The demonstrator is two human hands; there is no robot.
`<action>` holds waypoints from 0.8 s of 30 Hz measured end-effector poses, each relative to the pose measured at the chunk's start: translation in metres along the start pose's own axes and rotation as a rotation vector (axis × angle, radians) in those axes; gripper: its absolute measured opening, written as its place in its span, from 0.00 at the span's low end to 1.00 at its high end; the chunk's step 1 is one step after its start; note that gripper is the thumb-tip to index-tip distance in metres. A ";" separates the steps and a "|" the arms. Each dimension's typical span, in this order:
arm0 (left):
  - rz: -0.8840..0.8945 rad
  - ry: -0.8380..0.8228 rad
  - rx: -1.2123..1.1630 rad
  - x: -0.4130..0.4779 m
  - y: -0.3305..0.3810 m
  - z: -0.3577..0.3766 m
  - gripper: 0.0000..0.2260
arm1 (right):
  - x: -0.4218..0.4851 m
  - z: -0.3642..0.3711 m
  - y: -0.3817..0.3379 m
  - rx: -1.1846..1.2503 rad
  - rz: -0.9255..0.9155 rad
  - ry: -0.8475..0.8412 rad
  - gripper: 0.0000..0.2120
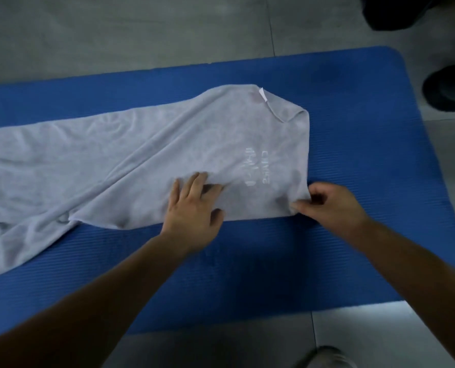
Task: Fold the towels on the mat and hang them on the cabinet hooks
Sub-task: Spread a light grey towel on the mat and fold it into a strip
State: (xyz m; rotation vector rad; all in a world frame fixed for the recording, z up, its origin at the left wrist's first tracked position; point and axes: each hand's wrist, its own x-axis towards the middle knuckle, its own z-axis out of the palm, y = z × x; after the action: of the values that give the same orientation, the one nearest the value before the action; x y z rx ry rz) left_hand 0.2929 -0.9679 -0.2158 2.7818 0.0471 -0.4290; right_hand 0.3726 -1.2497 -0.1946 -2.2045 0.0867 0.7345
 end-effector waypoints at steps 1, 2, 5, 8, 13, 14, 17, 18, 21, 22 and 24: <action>0.003 0.051 -0.047 -0.007 0.004 0.003 0.23 | -0.007 0.004 -0.001 0.037 -0.074 0.021 0.07; -0.005 0.141 -0.118 -0.016 0.012 0.004 0.21 | -0.012 0.006 -0.001 0.089 -0.140 0.052 0.05; -0.258 0.291 -0.499 -0.040 0.047 0.013 0.08 | -0.018 0.009 -0.004 0.284 -0.199 0.249 0.07; -0.879 -0.026 -1.306 -0.046 0.079 0.010 0.16 | -0.020 0.004 -0.013 0.330 -0.210 0.380 0.12; -0.956 -0.077 -2.164 -0.051 0.079 0.009 0.23 | -0.024 -0.005 -0.012 0.458 -0.108 0.426 0.08; -0.921 -0.014 -2.215 -0.050 0.076 0.009 0.22 | -0.025 -0.007 -0.009 0.482 -0.063 0.439 0.08; -0.885 0.033 -2.250 -0.050 0.072 0.008 0.15 | -0.025 -0.011 0.005 0.492 0.100 0.466 0.10; -0.885 0.024 -2.263 -0.051 0.073 0.008 0.14 | -0.025 -0.012 0.008 0.507 0.154 0.469 0.10; -0.875 0.036 -2.333 -0.055 0.076 0.007 0.10 | -0.026 -0.019 0.015 0.562 0.277 0.448 0.09; -0.870 0.057 -2.353 -0.056 0.075 0.007 0.09 | -0.026 -0.021 0.016 0.551 0.298 0.446 0.10; -0.876 0.116 -2.369 -0.058 0.070 0.007 0.08 | -0.025 -0.025 0.021 0.427 0.289 0.463 0.11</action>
State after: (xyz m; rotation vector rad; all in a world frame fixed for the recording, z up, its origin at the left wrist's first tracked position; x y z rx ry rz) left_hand 0.2414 -1.0353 -0.1833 0.3144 0.9803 -0.0871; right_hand 0.3574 -1.2855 -0.1823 -1.9202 0.7378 0.2996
